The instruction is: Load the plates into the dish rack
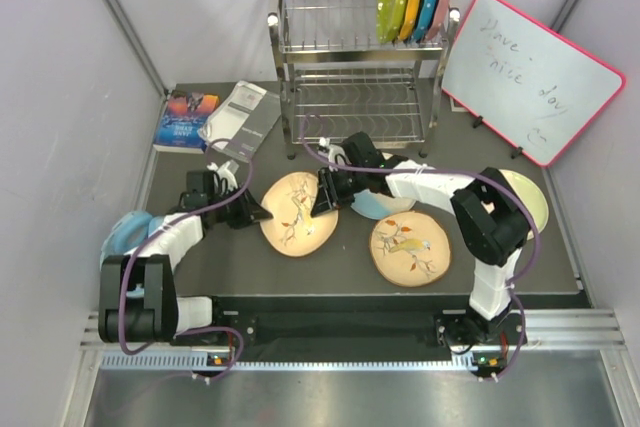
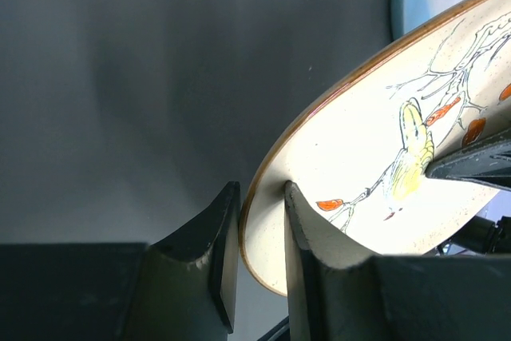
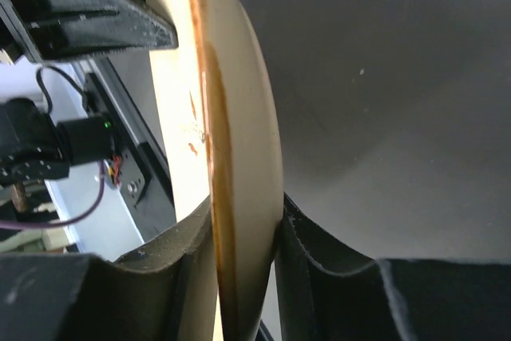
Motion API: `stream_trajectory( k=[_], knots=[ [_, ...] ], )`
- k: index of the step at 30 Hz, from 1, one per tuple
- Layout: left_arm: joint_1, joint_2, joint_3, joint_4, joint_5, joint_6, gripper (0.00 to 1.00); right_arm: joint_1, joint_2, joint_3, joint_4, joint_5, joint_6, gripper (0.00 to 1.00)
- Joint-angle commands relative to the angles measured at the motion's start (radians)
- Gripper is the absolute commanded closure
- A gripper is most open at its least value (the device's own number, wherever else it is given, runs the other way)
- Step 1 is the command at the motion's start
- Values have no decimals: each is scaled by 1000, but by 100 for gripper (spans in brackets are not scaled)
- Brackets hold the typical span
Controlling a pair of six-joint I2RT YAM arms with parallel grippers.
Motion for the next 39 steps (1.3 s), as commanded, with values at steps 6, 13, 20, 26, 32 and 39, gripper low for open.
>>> stream_trajectory(
  k=[6,13,20,26,32,39],
  knots=[
    [-24,-11,76,-98,77,-11,100,30,-36,180,221,-126,72,100],
    [-23,-2,121,-128,103,-11,50,6,-55,211,226,-99,50,100],
    [-20,-59,198,-260,106,138,30,-22,-105,119,215,-160,15,100],
    [40,-131,223,-348,34,187,25,-61,-154,102,103,-163,-72,100],
    [177,-183,369,-409,70,289,19,-219,-239,120,-108,-114,-224,100],
    [224,-197,415,-279,19,256,20,-198,-337,465,-294,13,-384,100]
  ],
)
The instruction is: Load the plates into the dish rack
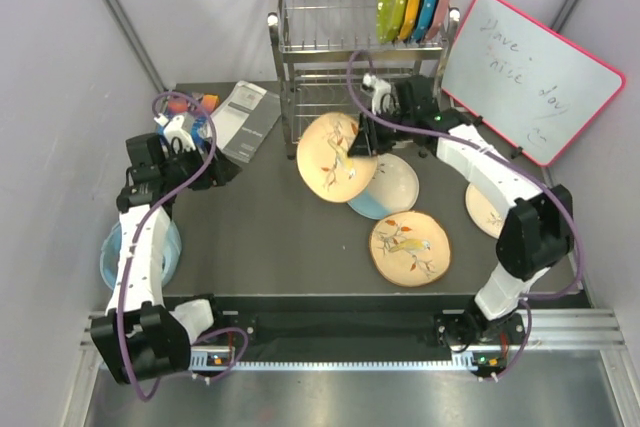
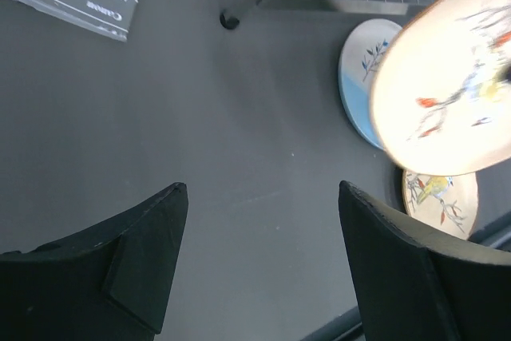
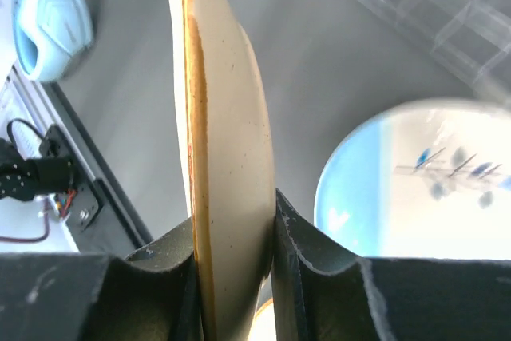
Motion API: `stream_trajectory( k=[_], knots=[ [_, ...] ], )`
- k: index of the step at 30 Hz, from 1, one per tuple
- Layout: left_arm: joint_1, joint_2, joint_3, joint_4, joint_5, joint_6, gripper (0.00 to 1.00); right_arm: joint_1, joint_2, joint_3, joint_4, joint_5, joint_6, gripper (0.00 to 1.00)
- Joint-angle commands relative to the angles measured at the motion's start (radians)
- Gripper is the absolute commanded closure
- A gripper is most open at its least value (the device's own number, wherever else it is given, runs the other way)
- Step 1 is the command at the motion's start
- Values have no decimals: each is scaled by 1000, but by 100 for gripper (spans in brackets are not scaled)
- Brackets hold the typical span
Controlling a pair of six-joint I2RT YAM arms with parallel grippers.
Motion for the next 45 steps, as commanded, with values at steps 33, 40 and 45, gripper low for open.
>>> stream_trajectory(
  k=[33,40,45],
  knots=[
    [12,-82,-255,350,41,-124,26,421,326,1105,1217,1283,-915,100],
    [-22,-85,-275,357,-26,-135,32,397,351,1104,1264,1254,-1011,100],
    [-43,-117,-283,366,-112,-53,36,324,347,1098,1206,1292,-959,100]
  ],
)
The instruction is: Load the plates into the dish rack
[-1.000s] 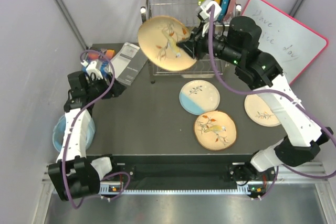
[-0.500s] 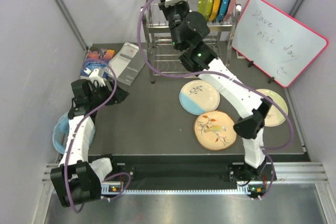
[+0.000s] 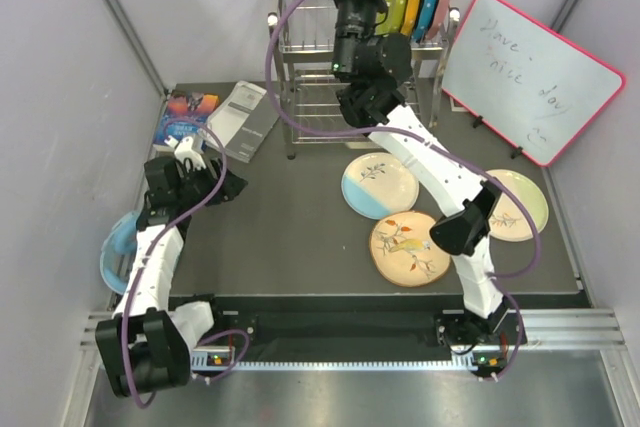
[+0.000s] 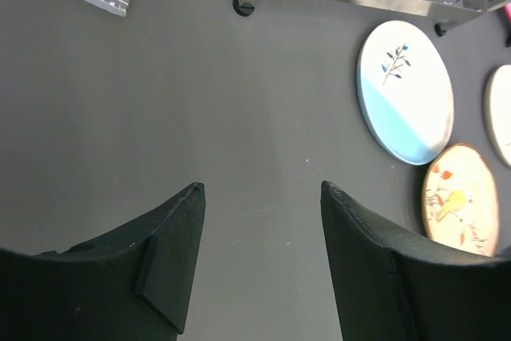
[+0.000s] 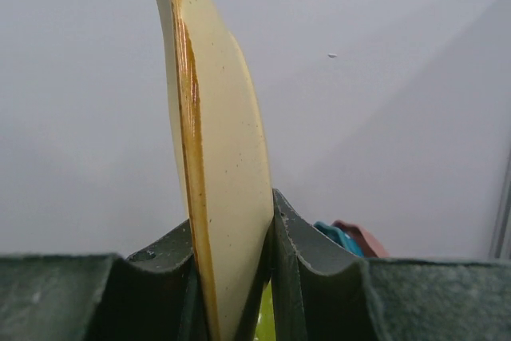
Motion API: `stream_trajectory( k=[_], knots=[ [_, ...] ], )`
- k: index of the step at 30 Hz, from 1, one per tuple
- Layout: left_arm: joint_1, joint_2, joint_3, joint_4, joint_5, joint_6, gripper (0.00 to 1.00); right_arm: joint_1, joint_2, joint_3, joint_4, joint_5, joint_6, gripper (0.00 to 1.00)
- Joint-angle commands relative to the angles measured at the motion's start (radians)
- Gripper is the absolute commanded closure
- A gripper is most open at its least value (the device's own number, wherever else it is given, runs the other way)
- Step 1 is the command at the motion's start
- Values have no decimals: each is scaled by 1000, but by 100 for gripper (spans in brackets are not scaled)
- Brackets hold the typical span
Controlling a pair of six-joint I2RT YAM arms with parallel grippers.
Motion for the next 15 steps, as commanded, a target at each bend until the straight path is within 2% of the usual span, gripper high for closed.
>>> stream_trajectory(
  k=[1,7,15],
  knots=[
    [-16,-40,-10,70,-62,73,36,-67,-59,58,88,-2,20,100],
    [-24,-46,-25,89,-33,50,36,-124,-65,27,25,32,52,100],
    [-73,-60,-65,139,-25,8,35,-138,-43,24,-49,56,135,100]
  ],
)
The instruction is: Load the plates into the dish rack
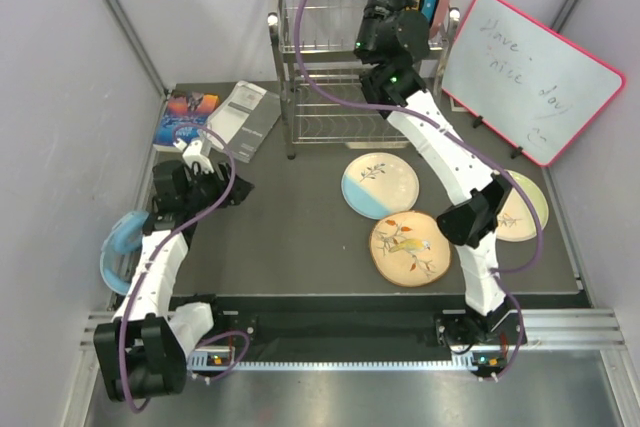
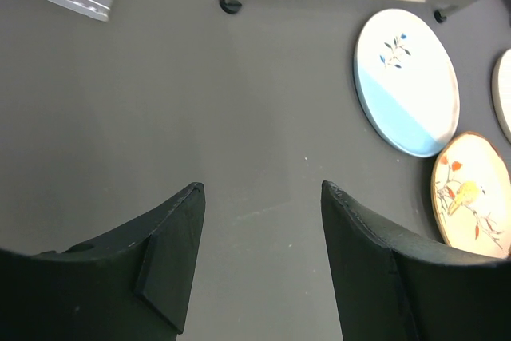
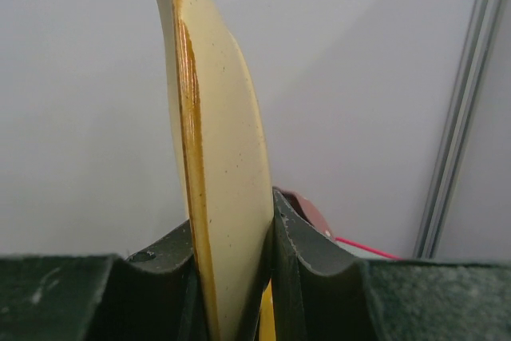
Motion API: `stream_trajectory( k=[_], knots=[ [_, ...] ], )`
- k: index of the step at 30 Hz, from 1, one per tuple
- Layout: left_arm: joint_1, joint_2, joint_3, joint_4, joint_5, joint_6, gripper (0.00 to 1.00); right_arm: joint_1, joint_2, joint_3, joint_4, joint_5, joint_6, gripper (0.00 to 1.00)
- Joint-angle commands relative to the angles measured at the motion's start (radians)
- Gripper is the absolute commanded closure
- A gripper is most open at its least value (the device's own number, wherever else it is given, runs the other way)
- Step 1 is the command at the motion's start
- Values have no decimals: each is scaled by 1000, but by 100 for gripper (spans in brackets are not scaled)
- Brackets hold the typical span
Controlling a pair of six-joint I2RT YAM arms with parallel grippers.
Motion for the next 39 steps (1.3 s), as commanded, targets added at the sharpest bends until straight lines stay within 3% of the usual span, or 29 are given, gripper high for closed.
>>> stream_trajectory(
  k=[1,16,39],
  knots=[
    [-16,-25,-13,78,12,-15,35,7,-42,25,56,-50,80,100],
    [-16,-25,-13,78,12,-15,35,-14,113,78,16,-34,183,100],
    [-16,-25,-13,78,12,-15,35,-71,136,105,88,-70,135,100]
  ],
)
